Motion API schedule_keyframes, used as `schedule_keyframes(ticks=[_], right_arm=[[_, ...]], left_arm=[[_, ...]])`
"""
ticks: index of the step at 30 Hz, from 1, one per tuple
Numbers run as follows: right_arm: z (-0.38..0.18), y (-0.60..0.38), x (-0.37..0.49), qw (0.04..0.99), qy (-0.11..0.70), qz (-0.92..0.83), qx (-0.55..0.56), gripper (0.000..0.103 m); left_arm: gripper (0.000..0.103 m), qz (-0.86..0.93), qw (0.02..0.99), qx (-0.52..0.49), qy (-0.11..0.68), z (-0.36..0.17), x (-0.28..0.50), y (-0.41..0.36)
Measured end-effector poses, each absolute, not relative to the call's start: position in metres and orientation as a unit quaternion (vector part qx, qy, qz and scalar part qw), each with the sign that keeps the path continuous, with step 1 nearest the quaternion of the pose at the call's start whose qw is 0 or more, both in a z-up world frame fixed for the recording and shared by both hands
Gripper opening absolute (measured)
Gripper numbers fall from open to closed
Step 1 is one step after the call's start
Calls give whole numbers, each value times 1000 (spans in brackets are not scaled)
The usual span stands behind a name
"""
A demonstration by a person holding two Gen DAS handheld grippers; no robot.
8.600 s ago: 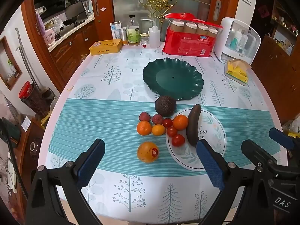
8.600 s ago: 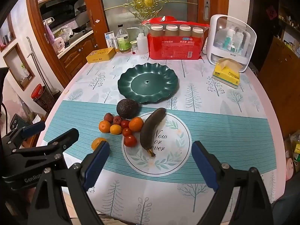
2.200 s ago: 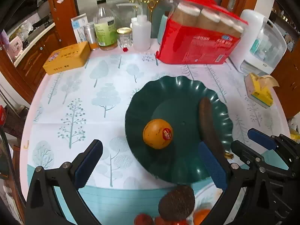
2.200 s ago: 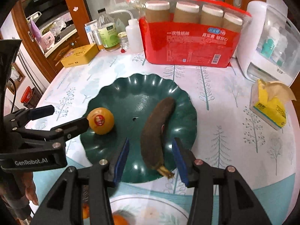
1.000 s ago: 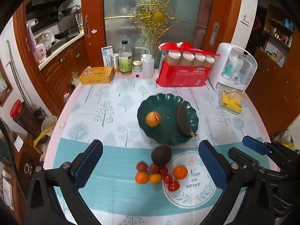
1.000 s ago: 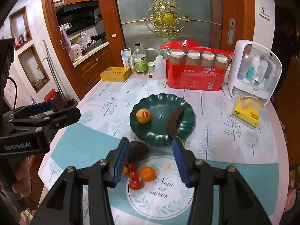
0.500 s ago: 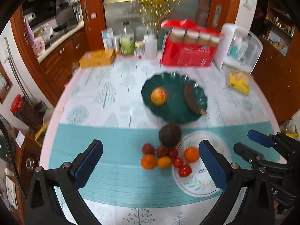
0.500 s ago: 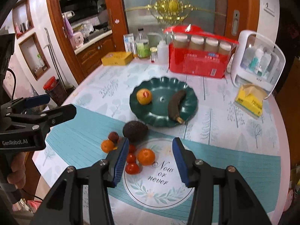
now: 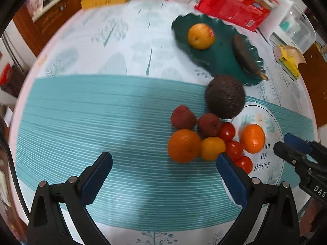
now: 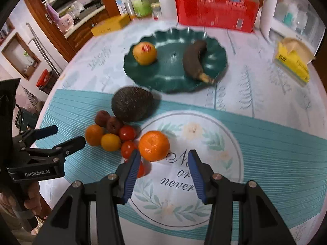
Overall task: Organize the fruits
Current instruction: 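Grasp a tangerine with the right tool while the left tool grasps another tangerine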
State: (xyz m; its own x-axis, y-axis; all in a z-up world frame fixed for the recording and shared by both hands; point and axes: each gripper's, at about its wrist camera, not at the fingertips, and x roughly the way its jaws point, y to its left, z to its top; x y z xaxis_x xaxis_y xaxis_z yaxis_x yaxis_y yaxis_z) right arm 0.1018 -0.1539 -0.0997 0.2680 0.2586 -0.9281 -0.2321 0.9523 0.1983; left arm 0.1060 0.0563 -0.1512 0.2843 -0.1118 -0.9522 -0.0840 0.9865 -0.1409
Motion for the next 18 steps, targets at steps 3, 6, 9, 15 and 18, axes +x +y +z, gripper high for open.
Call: schedule_keyframes(ticks=[3, 6, 9, 15, 18], right_arm=[[-110, -151, 109, 788, 595, 157, 20, 49], [-118, -146, 115, 781, 601, 165, 30, 49], [-127, -141, 120, 775, 608, 170, 29, 49], [-140, -136, 124, 762, 620, 181, 39, 48], [-143, -136, 125, 758, 623, 188, 49, 47]], left_arm=[[96, -14, 788, -104, 607, -162, 111, 62], [90, -24, 785, -114, 608, -169, 115, 62], [80, -36, 781, -115, 613, -175, 120, 59], [63, -65, 781, -142, 605, -173, 125, 54], [57, -74, 781, -151, 602, -174, 127, 52]])
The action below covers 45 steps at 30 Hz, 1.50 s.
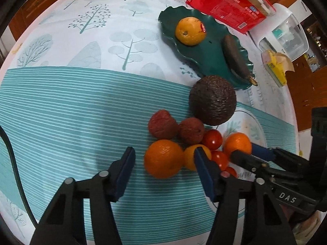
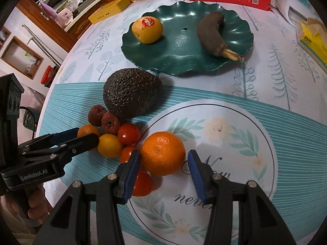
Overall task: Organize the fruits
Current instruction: 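Grasp a tangerine with the right tool while the left tool grasps another tangerine, then carry both tangerines onto the green plate and release them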
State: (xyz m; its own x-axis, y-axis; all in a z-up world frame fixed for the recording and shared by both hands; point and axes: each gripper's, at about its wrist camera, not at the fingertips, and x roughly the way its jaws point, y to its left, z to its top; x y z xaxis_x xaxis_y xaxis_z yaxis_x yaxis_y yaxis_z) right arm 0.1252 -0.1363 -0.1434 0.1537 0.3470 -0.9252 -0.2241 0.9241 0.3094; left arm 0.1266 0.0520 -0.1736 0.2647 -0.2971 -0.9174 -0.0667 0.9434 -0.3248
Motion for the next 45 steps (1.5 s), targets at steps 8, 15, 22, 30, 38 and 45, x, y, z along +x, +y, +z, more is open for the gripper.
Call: schedule_keyframes(ticks=[8, 15, 22, 30, 38, 45], right_arm=[[-145, -139, 124, 757, 621, 194, 62, 44], [-134, -143, 119, 769, 609, 188, 46, 43], [-126, -142, 112, 775, 603, 188, 34, 43], [-111, -138, 98, 784, 589, 194, 17, 43], [-85, -141, 92, 799, 568, 197, 13, 42], [-12, -148, 112, 834, 513, 203, -1, 42]], left_arm=[[38, -90, 776, -157, 604, -173, 126, 54], [37, -84, 781, -133, 604, -169, 117, 50], [38, -79, 788, -117, 599, -169, 119, 48], [37, -75, 781, -109, 611, -168, 113, 49], [36, -89, 822, -70, 558, -99, 96, 39], [36, -100, 869, -47, 483, 10, 121, 40]])
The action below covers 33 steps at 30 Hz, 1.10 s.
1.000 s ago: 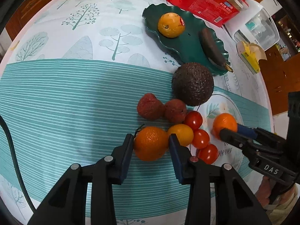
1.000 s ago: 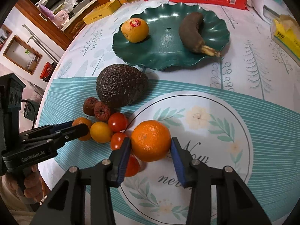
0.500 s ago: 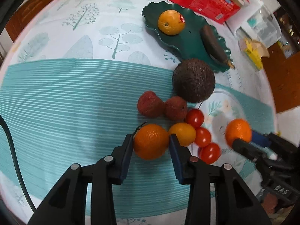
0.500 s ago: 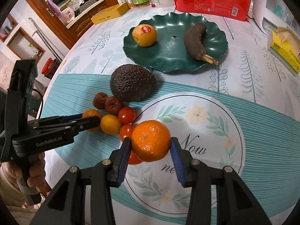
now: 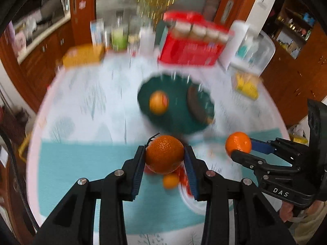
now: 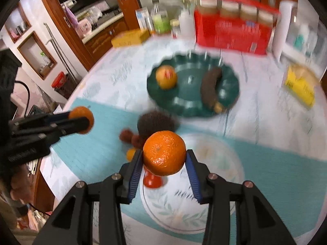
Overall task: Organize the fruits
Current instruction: 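Carry both tangerines onto the green plate and release them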
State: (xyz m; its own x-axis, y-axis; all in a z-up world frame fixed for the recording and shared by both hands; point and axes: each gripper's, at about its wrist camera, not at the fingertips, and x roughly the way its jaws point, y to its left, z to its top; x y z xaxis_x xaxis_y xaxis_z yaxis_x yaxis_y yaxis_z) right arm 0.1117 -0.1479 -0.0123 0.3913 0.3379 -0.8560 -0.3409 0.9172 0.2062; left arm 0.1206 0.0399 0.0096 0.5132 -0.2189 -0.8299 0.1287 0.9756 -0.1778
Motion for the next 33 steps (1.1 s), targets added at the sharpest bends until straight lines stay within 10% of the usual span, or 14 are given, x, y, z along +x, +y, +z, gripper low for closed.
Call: schedule_keyframes(ticks=[13, 33], right_arm=[[128, -162, 206, 909, 386, 156, -25, 43], [-94, -118, 293, 800, 579, 157, -7, 43]], left_arm=[[37, -81, 907, 29, 412, 111, 234, 35], [37, -118, 809, 46, 573, -116, 364, -21]])
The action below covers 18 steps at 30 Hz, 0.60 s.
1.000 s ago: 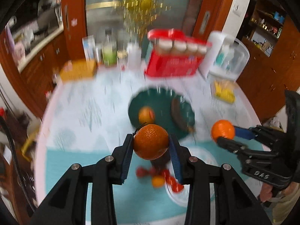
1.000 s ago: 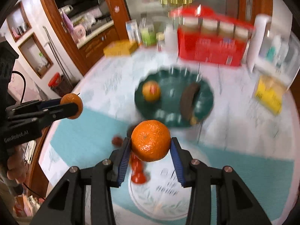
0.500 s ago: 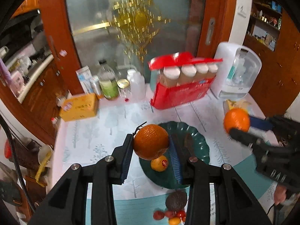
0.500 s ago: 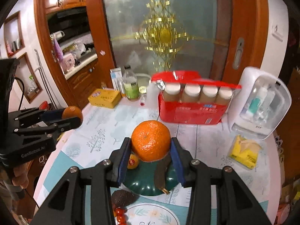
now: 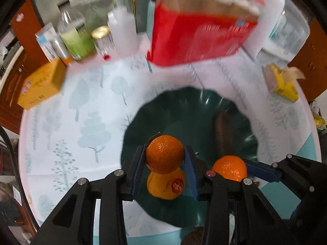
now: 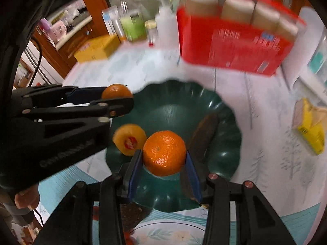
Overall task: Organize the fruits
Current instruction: 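Carry both tangerines onto the green plate and release them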
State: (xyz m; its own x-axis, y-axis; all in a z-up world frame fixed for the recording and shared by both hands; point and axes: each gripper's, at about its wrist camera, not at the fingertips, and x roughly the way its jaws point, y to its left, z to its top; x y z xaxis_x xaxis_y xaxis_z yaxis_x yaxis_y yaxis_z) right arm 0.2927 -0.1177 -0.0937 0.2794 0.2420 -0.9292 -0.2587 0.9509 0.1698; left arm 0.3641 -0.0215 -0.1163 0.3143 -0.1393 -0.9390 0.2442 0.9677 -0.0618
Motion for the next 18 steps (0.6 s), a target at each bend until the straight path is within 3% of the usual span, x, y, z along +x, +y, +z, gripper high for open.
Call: schedule_keyframes(ticks=[5, 7, 8, 9, 18], right_arm=[[-122, -118, 296, 783, 601, 163, -7, 45], [-123, -118, 297, 779, 598, 186, 13, 46], [-125, -117, 297, 778, 598, 191, 14, 47], [-127, -116, 298, 778, 598, 193, 14, 51], [-128, -111, 299, 784, 589, 195, 22, 52]], left_arm=[[39, -116, 794, 34, 596, -152, 379, -21], [55, -114, 785, 21, 608, -161, 383, -19], [58, -113, 783, 15, 611, -164, 384, -18], [60, -113, 783, 12, 611, -165, 385, -17], [72, -106, 799, 25, 592, -157, 377, -19]])
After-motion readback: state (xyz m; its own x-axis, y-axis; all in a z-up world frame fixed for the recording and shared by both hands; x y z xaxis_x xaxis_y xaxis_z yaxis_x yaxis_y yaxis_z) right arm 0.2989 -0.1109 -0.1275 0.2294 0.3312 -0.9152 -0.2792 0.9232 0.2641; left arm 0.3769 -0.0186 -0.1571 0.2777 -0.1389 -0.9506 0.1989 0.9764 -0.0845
